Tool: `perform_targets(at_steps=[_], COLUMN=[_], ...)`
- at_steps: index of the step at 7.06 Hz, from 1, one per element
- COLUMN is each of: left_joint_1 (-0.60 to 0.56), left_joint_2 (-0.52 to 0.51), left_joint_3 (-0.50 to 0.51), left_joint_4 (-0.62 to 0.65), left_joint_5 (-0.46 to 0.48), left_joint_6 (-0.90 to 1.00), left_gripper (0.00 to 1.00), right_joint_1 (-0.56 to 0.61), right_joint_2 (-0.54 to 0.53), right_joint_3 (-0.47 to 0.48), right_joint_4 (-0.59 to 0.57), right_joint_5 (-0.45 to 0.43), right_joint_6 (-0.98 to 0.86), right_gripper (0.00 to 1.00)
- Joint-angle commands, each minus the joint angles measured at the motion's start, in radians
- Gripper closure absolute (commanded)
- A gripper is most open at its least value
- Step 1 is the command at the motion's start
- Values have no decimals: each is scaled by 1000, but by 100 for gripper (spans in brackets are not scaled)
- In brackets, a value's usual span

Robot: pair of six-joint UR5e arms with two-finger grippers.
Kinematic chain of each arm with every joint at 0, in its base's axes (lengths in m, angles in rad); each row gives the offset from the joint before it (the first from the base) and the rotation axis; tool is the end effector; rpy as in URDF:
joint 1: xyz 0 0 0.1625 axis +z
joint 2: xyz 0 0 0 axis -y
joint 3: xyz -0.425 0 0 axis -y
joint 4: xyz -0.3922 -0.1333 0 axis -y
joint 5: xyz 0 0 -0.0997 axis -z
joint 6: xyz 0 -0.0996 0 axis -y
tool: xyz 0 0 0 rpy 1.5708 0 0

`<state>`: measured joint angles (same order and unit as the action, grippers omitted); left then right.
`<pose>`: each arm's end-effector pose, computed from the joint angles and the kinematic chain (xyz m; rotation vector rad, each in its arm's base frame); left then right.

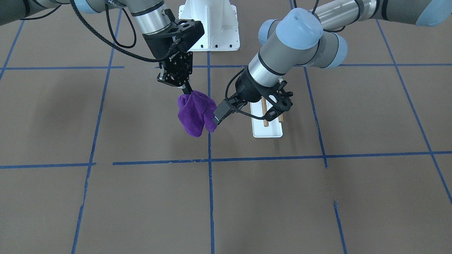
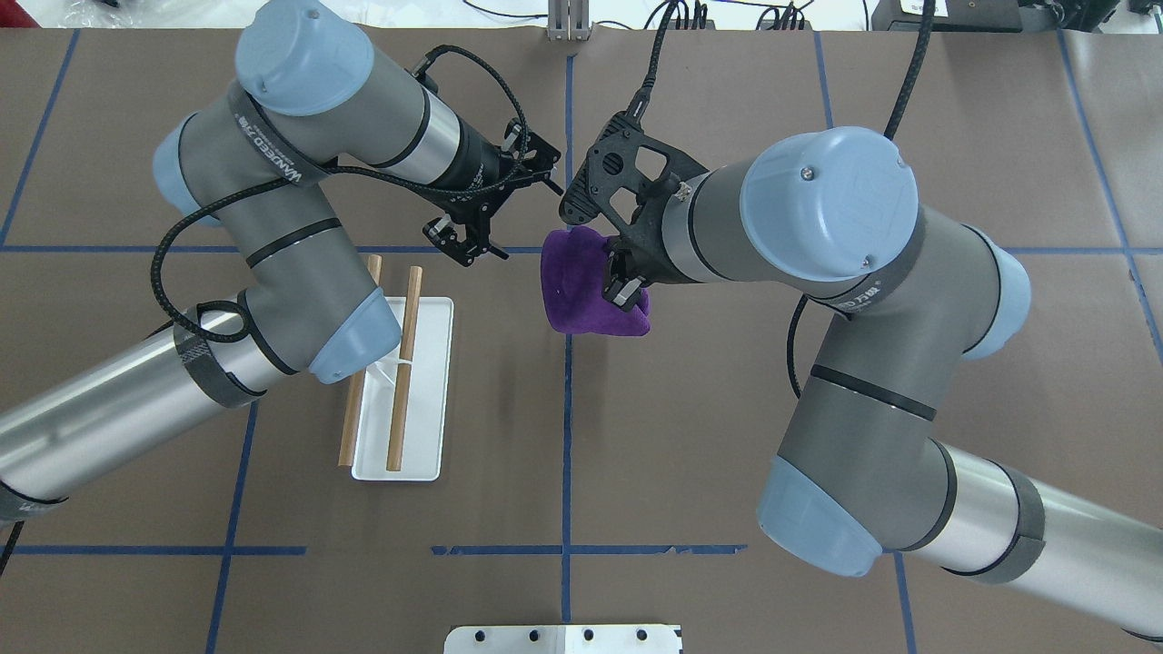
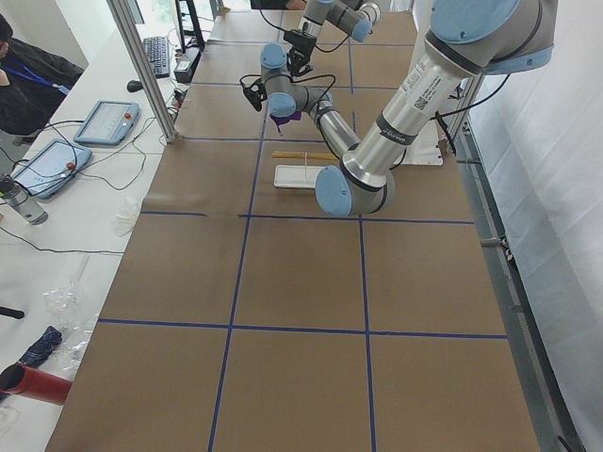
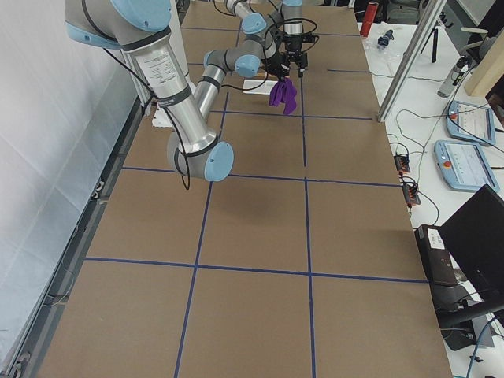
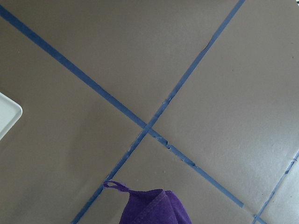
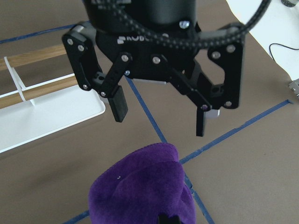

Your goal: Hang towel on rack

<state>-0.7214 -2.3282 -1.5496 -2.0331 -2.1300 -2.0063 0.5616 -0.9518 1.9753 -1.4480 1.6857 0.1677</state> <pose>0.4706 -0.5211 0.1458 -0.3242 1.2437 -0.6636 -0.4276 -0.4131 0.1236 0.9246 -0.7436 -0.8099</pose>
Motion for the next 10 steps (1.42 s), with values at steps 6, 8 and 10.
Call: perform_targets(at_steps=[6,8,10], left_joint_1=[43,40,7], left_joint_2=[4,9,21], left_joint_3=[9,6,-1], left_joint_4=[-31,-30,-30], left_joint_5=[-1,-1,1], left_joint_6=[39,84,104], left_gripper=[100,100,100], right_joint_1=[-3,-5,-3], right_joint_2=[-15,-22,-80], right_joint_3=[40,46,104], right_joint_4=[0,0,1], right_joint_5=[-1,0,3], right_joint_6=[6,6,4], right_gripper=[100,100,100])
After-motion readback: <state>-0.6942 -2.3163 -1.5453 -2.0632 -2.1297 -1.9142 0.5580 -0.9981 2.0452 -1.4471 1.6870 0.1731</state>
